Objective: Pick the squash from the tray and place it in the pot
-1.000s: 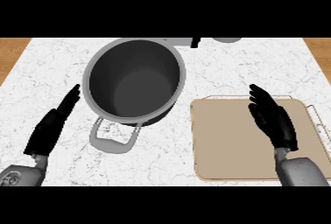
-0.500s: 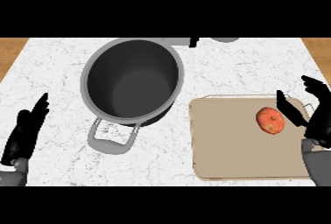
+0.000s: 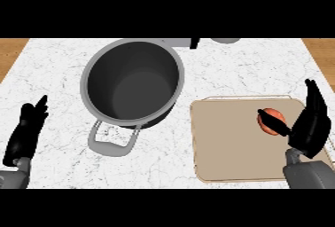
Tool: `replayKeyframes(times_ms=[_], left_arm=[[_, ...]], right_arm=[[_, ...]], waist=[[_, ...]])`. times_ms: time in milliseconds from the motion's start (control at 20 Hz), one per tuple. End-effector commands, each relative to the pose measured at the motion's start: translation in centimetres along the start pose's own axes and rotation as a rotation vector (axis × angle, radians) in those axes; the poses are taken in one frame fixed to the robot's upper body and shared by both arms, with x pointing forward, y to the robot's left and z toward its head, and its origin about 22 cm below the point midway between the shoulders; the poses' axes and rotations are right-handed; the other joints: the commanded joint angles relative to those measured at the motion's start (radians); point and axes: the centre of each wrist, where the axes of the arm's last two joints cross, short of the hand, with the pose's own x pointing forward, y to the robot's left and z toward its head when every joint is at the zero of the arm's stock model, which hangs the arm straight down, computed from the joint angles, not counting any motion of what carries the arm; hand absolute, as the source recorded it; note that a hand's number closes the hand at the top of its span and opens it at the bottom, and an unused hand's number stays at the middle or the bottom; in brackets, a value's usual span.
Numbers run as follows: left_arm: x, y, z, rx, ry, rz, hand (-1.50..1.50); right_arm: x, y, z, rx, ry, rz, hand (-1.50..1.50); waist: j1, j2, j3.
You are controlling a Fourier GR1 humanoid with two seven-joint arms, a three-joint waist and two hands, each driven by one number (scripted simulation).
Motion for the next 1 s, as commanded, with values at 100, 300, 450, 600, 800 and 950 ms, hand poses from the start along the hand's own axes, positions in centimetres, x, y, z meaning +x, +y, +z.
replayKeyframes(times_ms=[100,300,450,600,800,950], left_arm=[[0.2,-1.0,0.2,0.002,0.025,0.005,0.00],[0.9,0.8,-0.1,0.002,0.013,0.008,0.00],[0.6,-0.5,0.5,-0.012,0.006,0.013,0.00],[1.4,-0.1,0.1,-0.001,-0.007,0.012,0.00],[0.4,0.4,1.2,-0.001,0.005,-0.003,0.00],[1.5,0.1,0.5,-0.003,0.009,-0.006,0.00]], right_arm=[[2.6,-1.8,-1.2,0.116,0.154,0.264,-1.50],[5.8,-2.6,-1.1,0.284,0.230,0.430,-1.50],[9.0,-2.9,-1.4,0.410,0.331,0.476,-1.50],[11.7,-3.4,-0.7,0.541,0.354,0.482,-1.50],[12.7,-4.5,-0.8,0.552,0.433,0.512,-1.50],[12.5,-3.7,-0.7,0.552,0.488,0.522,-1.50]], waist=[[-0.010,-0.005,-0.002],[-0.001,-0.004,0.000],[0.012,-0.001,0.001],[0.011,0.002,0.004],[0.017,0.002,0.005],[0.013,0.006,0.006]])
